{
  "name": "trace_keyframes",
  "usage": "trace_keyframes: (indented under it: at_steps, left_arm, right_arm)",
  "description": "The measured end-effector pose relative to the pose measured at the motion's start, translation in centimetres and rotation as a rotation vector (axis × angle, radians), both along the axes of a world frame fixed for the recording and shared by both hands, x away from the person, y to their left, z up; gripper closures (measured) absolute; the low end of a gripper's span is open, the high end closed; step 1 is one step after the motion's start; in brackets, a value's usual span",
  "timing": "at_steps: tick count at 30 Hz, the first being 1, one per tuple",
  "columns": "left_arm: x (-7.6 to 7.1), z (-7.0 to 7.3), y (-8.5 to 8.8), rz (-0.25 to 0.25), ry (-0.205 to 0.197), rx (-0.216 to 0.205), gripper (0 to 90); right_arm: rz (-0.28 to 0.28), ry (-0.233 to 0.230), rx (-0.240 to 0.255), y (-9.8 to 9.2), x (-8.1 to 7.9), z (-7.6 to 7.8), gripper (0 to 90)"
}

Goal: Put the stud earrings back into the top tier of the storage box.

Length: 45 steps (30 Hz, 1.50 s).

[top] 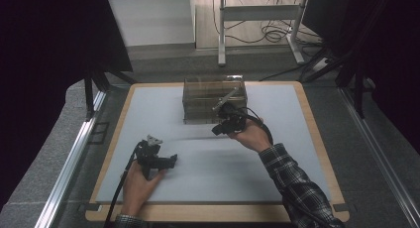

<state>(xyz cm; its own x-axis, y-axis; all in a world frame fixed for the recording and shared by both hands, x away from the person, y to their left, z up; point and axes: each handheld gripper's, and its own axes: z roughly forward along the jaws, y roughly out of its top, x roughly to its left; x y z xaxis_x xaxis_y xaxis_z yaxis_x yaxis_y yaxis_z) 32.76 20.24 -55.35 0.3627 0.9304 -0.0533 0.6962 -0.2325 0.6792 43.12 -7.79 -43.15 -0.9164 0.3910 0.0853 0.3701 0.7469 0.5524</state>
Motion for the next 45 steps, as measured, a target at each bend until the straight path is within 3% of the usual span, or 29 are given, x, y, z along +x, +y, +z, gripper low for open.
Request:
trace_keyframes:
  at_steps: [12, 21, 45]
  left_arm:
    - [0.0, 0.0, 0.0, 0.001, 0.0, -0.001, 0.0]
    - [0.0, 0.0, -0.1, 0.005, -0.001, -0.006, 0.0]
    - [0.0, 0.0, 0.0, 0.001, 0.001, -0.003, 0.0]
  right_arm:
    - [-0.05, -0.042, 0.019, -0.1, 1.4, 2.4, 84.7]
    - [-0.093, -0.075, 0.02, 0.0, 2.7, 3.0, 84.7]
    - [-0.196, -0.126, 0.008, 0.9, 5.9, 0.2, 84.4]
